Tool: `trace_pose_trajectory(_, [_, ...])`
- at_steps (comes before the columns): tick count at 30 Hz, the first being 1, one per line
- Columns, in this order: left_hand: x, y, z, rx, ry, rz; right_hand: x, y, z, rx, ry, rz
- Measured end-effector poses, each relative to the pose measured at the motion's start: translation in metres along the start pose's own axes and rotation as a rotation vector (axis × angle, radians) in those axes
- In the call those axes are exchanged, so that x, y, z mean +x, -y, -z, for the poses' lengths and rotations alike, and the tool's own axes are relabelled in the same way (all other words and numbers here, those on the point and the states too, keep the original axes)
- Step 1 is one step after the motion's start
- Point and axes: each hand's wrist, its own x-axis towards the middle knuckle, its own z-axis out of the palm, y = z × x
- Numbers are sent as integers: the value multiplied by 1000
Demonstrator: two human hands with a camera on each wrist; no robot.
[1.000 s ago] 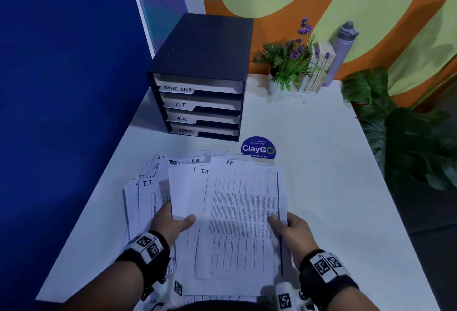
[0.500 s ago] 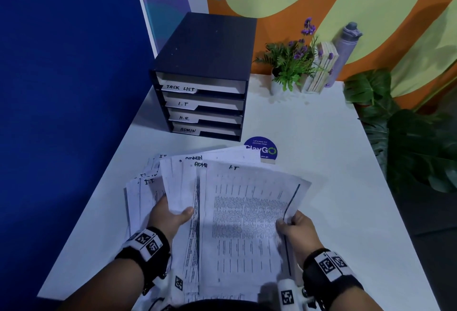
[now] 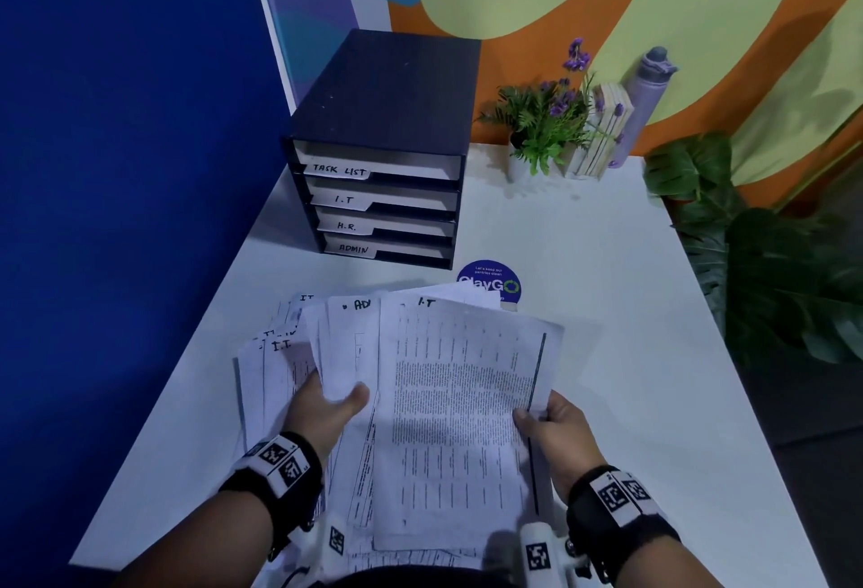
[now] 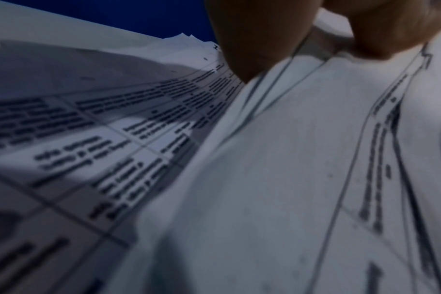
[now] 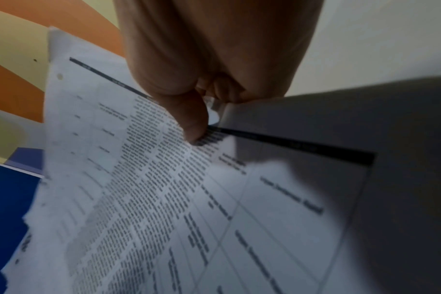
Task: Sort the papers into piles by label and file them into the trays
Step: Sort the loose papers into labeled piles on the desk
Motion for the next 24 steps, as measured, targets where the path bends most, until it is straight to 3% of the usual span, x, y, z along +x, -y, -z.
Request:
trace_pose_trajectory(6, [-5,-2,6,74,-64,-94,5,-5,6,-77,-100,5])
trace_pose_trajectory(10, [-5,-2,11,113,-20,-168,9,-7,10,-45,-121,23])
trace_pose_trajectory(14, [-10,-2,4,205,92,-114,14,-8,2,-63,-49,2])
trace_pose_trajectory(19, [-7,-10,-3,340,123,-140,25,5,4,-162,-137,103])
trace_pose_trajectory(24, [3,-38,-14,107,103,-8,33,27,11,-84,-104,133])
